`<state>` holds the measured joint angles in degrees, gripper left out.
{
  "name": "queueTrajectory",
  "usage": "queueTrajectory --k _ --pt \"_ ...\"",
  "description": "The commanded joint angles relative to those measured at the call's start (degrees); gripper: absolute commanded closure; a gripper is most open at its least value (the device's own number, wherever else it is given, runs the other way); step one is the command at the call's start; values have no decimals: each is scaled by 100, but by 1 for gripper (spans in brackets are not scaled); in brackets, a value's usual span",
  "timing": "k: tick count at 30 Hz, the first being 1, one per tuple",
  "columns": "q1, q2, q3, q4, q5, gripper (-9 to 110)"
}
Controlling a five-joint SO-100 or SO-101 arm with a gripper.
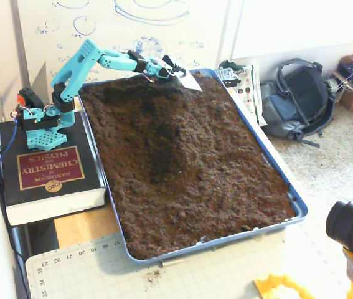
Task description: Build a berm.
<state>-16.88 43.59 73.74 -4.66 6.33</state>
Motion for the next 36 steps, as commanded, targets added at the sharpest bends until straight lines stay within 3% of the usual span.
queueTrajectory --k 1,15,26,36 --pt "79 88 -668 -202 -53 101" --pt "185 -448 -571 -35 -44 101" --pt "193 -211 -659 2399 -44 101" --pt "176 220 -650 3604 44 101"
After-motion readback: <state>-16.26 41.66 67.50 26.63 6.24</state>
